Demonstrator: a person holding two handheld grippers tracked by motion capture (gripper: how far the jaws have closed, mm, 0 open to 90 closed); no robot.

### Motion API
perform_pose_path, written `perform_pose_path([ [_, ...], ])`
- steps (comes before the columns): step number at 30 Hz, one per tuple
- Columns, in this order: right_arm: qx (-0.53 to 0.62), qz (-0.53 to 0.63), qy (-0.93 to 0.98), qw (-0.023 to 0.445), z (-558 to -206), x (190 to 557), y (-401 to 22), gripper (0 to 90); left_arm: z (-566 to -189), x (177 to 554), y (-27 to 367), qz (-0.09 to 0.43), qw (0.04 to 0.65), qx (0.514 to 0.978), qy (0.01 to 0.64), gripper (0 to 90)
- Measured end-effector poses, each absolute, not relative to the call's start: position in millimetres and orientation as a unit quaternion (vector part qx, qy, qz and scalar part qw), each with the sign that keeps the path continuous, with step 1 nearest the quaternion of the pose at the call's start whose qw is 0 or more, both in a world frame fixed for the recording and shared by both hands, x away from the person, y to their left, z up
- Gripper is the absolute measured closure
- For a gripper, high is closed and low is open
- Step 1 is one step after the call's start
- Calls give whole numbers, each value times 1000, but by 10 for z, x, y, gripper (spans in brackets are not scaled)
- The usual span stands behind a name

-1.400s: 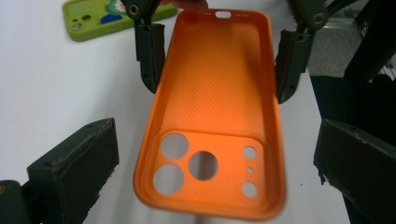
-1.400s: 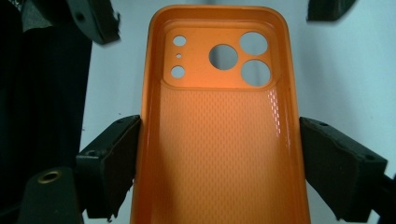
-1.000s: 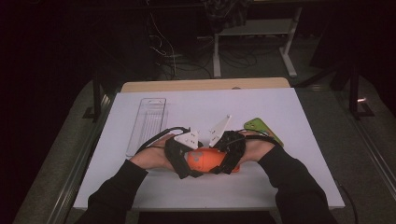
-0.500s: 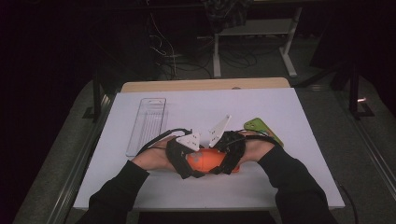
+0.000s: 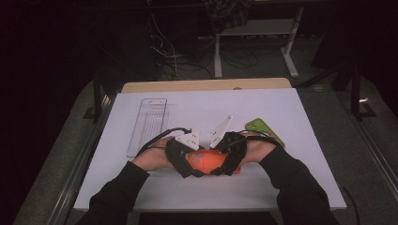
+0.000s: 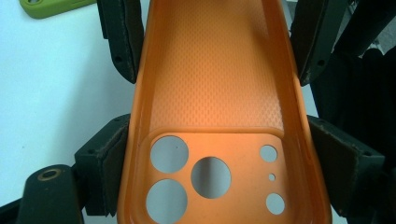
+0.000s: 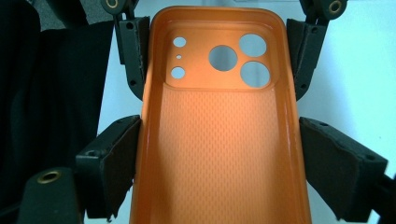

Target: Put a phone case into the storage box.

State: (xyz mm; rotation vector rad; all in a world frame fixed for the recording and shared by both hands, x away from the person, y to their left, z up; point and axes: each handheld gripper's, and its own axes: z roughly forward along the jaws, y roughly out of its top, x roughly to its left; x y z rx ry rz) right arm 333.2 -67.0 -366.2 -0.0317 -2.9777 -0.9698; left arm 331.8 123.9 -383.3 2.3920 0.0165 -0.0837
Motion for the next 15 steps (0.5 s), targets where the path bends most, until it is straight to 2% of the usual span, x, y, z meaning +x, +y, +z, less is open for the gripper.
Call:
perform_pose_path([
  [3, -15, -328, -945, 8, -3670, 3332, -684, 123, -3820, 3322, 1256, -32, 367, 930, 12, 162],
  [5, -38, -336, -941, 13, -3654, 3354, -729, 34, -3818, 3327, 1269, -27, 366, 930, 20, 163],
  [15, -138, -373, -917, -27, -3623, 3428, -1096, 20, -3862, 3329, 1362, 2, 349, 934, 79, 162],
])
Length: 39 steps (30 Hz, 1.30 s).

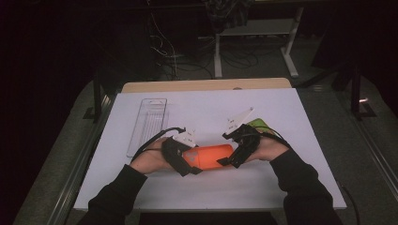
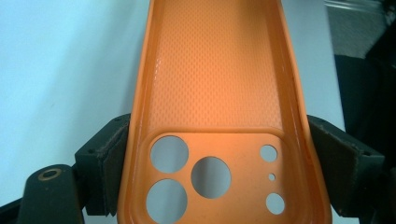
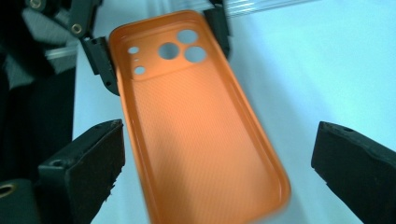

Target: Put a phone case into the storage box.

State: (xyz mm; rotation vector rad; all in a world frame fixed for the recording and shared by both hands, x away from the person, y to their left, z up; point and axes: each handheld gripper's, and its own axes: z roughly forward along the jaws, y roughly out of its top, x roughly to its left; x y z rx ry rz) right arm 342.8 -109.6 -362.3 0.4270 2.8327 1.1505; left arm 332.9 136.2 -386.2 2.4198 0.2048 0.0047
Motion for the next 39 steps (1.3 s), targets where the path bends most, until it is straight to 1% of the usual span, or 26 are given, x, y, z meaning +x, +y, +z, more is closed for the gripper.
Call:
perform_pose_path([
  [4, 209, 387, 897, 42, -3650, 3398, -1247, 10, -3869, 3319, 1376, 18, 342, 933, 109, 162],
  [6, 235, 391, 889, 36, -3678, 3364, -1289, 11, -3881, 3320, 1386, 24, 343, 929, 136, 162],
  [9, 262, 395, 879, 49, -3760, 3328, -1356, 12, -3894, 3330, 1398, 39, 343, 925, 159, 163],
  [12, 290, 400, 866, 73, -3842, 3280, -1399, 11, -3903, 3354, 1418, 46, 345, 919, 184, 162],
  [15, 324, 408, 850, 76, -3919, 3244, -1429, 11, -3911, 3369, 1428, 50, 344, 914, 208, 162],
  [19, 365, 416, 828, 88, -4032, 3202, -1436, 11, -3907, 3383, 1437, 55, 334, 914, 224, 162],
  [21, 378, 424, 817, 97, -4078, 3189, -1442, 11, -3914, 3373, 1425, 53, 345, 905, 244, 162],
  [22, 387, 429, 811, 93, -4100, 3182, -1441, 12, -3914, 3375, 1424, 55, 348, 903, 247, 162],
  [23, 389, 432, 809, 89, -4117, 3176, -1444, 11, -3901, 3390, 1445, 57, 335, 910, 238, 162],
  [24, 392, 433, 807, 88, -4147, 3172, -1441, 11, -3913, 3385, 1438, 59, 343, 904, 249, 162],
  [29, 397, 428, 807, 94, -4283, 3172, -1389, 13, -3920, 3400, 1447, 57, 338, 904, 256, 162],
  [35, 389, 415, 817, 95, -4324, 3184, -1349, 15, -3930, 3405, 1441, 56, 333, 906, 254, 162],
  [39, 382, 405, 824, 109, -4309, 3169, -1317, 15, -3929, 3401, 1429, 59, 333, 907, 251, 162],
])
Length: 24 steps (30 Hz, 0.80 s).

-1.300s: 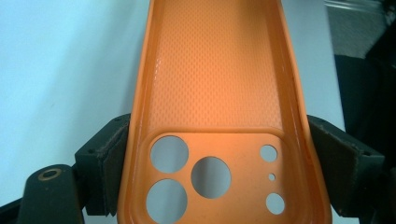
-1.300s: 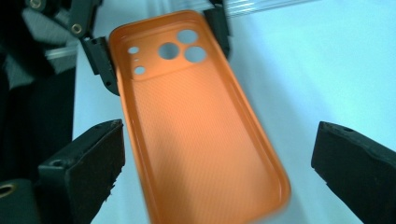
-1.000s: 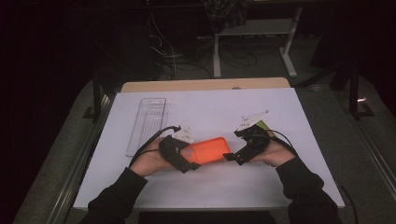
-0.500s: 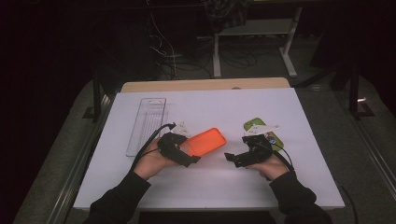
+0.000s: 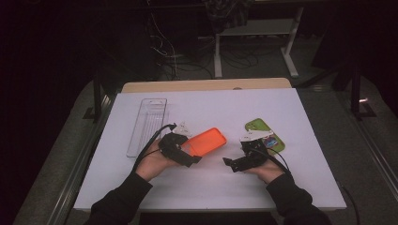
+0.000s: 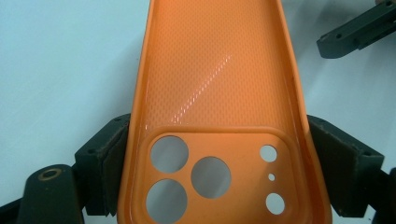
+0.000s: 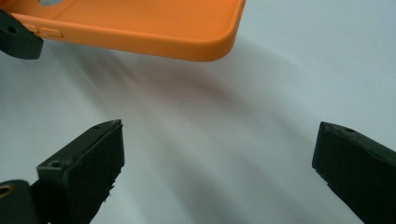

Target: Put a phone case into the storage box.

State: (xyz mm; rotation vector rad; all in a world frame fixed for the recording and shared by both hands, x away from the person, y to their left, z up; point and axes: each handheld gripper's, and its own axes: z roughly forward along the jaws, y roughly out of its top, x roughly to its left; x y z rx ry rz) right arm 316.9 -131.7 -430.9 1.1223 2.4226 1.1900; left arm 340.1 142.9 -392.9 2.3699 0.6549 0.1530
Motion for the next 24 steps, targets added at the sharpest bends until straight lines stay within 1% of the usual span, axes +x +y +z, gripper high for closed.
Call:
perform_pose_path([
  [10, 326, 362, 855, 180, -4288, 3106, -1185, 15, -3926, 3399, 1429, 52, 329, 909, 249, 162],
  [18, 285, 338, 869, 220, -4262, 3053, -1123, 15, -3922, 3404, 1437, 50, 329, 910, 248, 162],
  [20, 271, 331, 873, 234, -4260, 3046, -1111, 15, -3942, 3384, 1409, 48, 345, 899, 264, 162],
  [24, 251, 321, 877, 255, -4252, 3027, -1088, 15, -3945, 3389, 1410, 48, 341, 902, 259, 162],
])
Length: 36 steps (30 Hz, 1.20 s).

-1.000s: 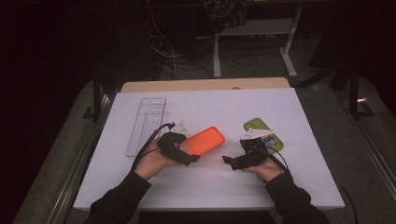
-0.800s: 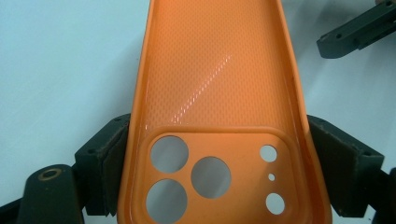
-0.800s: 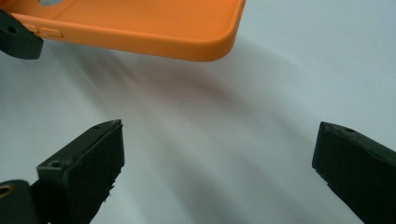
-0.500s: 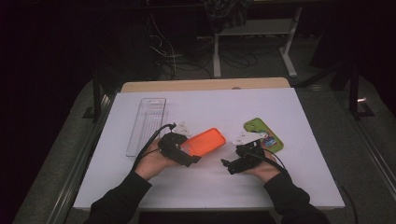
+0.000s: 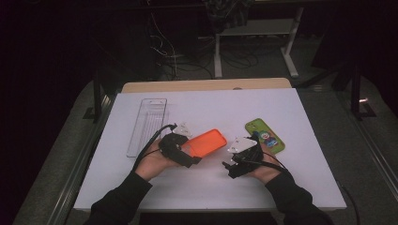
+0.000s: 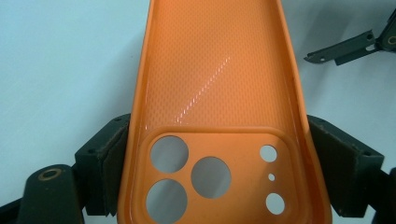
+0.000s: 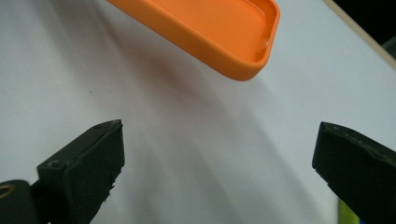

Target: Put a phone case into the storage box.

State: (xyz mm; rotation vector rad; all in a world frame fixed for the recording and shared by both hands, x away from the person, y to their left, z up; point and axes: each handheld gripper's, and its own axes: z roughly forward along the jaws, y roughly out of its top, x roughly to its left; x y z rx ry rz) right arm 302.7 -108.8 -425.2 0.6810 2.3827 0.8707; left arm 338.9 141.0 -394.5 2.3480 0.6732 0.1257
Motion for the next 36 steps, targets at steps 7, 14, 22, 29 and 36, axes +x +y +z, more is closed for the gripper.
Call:
perform_pose_path([
  [7, 210, 299, 882, 297, -4228, 2992, -1047, 15, -3932, 3405, 1425, 53, 329, 911, 244, 162],
  [14, 164, 268, 884, 346, -4231, 2943, -988, 15, -3929, 3418, 1435, 52, 327, 913, 237, 162],
  [22, 113, 241, 881, 392, -4240, 2917, -963, 15, -3944, 3394, 1413, 46, 334, 907, 253, 162],
  [29, 58, 212, 873, 436, -4251, 2886, -929, 15, -3952, 3391, 1408, 43, 334, 906, 256, 162],
  [36, 13, 186, 860, 475, -4276, 2833, -875, 15, -3947, 3401, 1420, 44, 323, 912, 247, 162],
])
